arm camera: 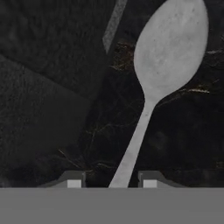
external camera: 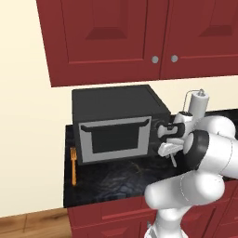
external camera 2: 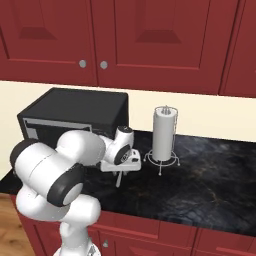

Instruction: Take the fork and place it on the left side of the plate. Then take the spoon and place it on the right side of the plate. Make sure they're directly next to the plate.

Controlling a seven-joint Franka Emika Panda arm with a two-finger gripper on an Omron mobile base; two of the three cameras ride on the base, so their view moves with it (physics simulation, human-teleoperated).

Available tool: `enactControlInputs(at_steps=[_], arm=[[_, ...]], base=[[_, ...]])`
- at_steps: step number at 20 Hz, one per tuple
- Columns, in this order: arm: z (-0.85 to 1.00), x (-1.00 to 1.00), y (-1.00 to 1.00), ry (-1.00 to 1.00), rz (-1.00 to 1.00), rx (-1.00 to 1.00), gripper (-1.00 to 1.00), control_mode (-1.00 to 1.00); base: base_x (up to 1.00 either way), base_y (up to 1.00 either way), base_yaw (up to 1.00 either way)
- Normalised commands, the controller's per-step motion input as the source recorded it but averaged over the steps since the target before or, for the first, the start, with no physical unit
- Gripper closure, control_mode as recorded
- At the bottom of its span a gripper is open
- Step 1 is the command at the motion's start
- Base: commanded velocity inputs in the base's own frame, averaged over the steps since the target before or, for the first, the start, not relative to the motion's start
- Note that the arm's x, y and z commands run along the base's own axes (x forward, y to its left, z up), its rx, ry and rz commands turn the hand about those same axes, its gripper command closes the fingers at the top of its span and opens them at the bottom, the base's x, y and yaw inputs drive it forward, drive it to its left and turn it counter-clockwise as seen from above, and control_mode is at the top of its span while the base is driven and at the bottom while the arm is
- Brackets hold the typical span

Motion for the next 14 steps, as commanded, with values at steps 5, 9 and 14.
enactControlInputs(at_steps=[5, 9, 14], arm=[[-1.00, -0.53, -0.32, -0.02, 0.02, 0.00, 1.00, -1.00], [-0.60, -0.97, -0.62, -0.34, 0.01, 0.08, 1.00, -1.00], [0.21, -1.00, -0.87, -0.68, 0.04, 0.33, 1.00, -1.00]], base=[[0.00, 0.00, 0.00], [0.00, 0.00, 0.00], [0.00, 0.00, 0.00]])
